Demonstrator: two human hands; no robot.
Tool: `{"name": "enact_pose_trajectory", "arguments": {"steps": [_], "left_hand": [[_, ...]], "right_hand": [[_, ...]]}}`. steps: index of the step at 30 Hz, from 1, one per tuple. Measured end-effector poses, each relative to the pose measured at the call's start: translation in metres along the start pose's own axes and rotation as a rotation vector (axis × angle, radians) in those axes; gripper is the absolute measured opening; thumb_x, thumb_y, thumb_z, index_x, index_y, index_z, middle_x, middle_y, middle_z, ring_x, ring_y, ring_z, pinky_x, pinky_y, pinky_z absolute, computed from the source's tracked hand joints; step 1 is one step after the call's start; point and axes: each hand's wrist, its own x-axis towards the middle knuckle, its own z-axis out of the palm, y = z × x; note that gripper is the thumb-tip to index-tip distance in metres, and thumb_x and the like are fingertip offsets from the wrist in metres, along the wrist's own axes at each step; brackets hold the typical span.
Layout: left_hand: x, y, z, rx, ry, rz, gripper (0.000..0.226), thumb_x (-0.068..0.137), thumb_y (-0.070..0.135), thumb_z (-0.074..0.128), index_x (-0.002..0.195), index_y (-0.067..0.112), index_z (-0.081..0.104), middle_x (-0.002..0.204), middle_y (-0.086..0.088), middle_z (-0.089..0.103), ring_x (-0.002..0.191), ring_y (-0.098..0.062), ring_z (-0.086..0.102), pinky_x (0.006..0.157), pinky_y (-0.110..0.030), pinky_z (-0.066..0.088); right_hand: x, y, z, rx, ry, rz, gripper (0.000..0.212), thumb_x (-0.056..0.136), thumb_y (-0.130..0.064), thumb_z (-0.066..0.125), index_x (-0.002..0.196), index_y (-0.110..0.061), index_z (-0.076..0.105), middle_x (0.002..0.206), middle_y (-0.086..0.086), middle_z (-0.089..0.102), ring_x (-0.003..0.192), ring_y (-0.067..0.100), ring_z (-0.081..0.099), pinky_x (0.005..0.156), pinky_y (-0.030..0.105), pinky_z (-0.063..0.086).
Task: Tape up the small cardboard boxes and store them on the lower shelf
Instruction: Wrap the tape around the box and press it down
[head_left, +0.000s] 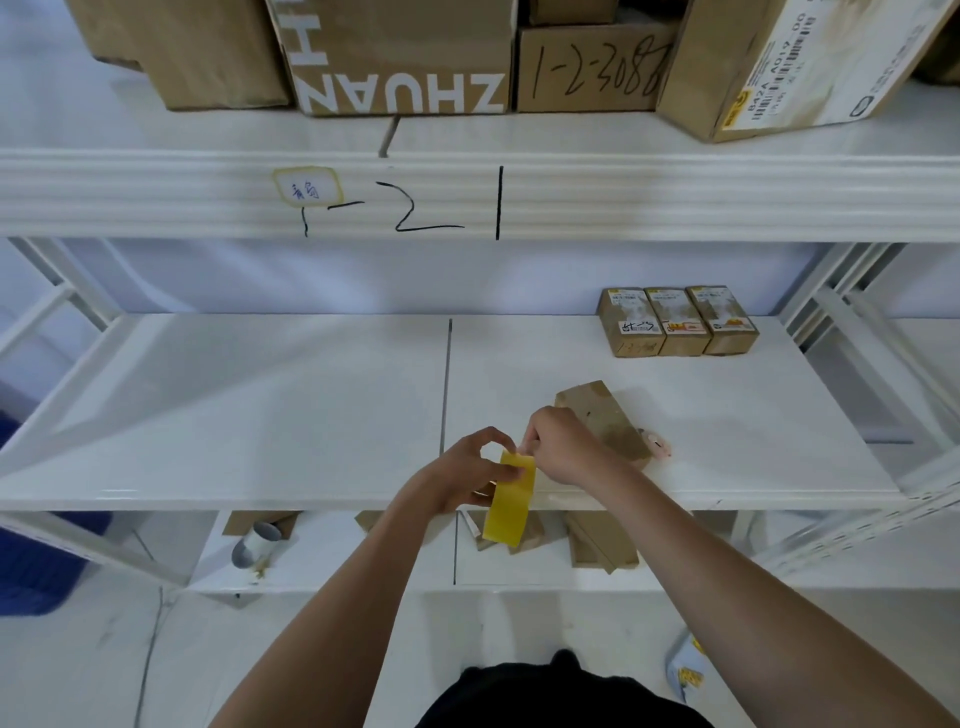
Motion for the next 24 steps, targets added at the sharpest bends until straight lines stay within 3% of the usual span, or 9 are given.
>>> {"name": "enact_pose_trajectory", "arguments": {"steps": [5,9,14,16,19,22,24], "left_hand": [[-0.003,-0.009,0.001,0.039,0.008,-0.028,0.038,0.088,0.015,0.078,0.118,0.026,0.057,0.109,-0.012,0.070,0.083,-0.023,0.072,0.069,-0.029,0.060],[-0.004,-0.015,0.005,0.061,-0.003,-0.064,0.042,0.087,0.018,0.079,0.122,0.024,0.057,0.114,-0.015,0.068,0.086,-0.024,0.069,0.074,-0.031,0.059],[-0.007,-0.029,0.012,0.071,0.069,-0.075,0.036,0.092,0.019,0.074,0.123,0.020,0.057,0.114,-0.017,0.070,0.092,-0.026,0.071,0.083,-0.036,0.061],[-0.009,-0.034,0.010,0.054,0.075,-0.047,0.036,0.090,0.020,0.076,0.122,0.021,0.059,0.107,-0.015,0.072,0.085,-0.022,0.072,0.075,-0.031,0.062],[-0.012,-0.038,0.006,0.045,0.052,0.014,0.041,0.087,0.019,0.080,0.122,0.025,0.058,0.107,-0.014,0.074,0.092,-0.023,0.075,0.072,-0.028,0.062],[-0.014,-0.038,0.005,0.000,-0.021,0.035,0.056,0.081,0.011,0.084,0.127,0.025,0.055,0.105,-0.008,0.076,0.090,-0.017,0.075,0.072,-0.025,0.060],[-0.014,-0.040,0.005,0.025,-0.040,0.031,0.064,0.079,0.008,0.085,0.131,0.023,0.053,0.107,-0.007,0.076,0.094,-0.018,0.074,0.077,-0.026,0.061]], "right_hand": [[-0.013,-0.008,0.005,-0.048,-0.031,-0.009,0.012,0.094,-0.004,0.065,0.096,-0.006,0.076,0.106,0.010,0.074,0.101,0.023,0.068,0.084,0.033,0.056],[-0.021,-0.008,0.010,-0.101,-0.067,-0.004,0.010,0.094,-0.005,0.065,0.094,-0.005,0.075,0.101,0.012,0.074,0.092,0.025,0.069,0.070,0.030,0.051],[-0.029,-0.013,0.015,-0.107,-0.083,-0.027,0.017,0.092,-0.002,0.066,0.105,-0.005,0.076,0.111,0.009,0.074,0.100,0.024,0.069,0.082,0.032,0.056],[-0.031,-0.015,0.015,-0.107,-0.091,-0.031,0.014,0.093,-0.002,0.063,0.091,-0.006,0.076,0.109,0.010,0.074,0.090,0.020,0.068,0.070,0.027,0.051],[-0.031,-0.016,0.010,-0.100,-0.111,-0.032,0.021,0.097,-0.006,0.057,0.085,-0.007,0.073,0.111,0.010,0.075,0.078,0.018,0.066,0.062,0.024,0.045],[-0.029,-0.016,0.003,-0.050,-0.118,-0.030,0.037,0.097,-0.008,0.054,0.060,-0.010,0.057,0.105,0.013,0.076,0.049,0.012,0.044,0.049,0.023,0.034],[-0.030,-0.018,0.001,-0.042,-0.131,-0.017,0.027,0.095,-0.007,0.057,0.071,-0.003,0.068,0.096,0.012,0.076,0.053,0.013,0.053,0.051,0.024,0.041]]}}
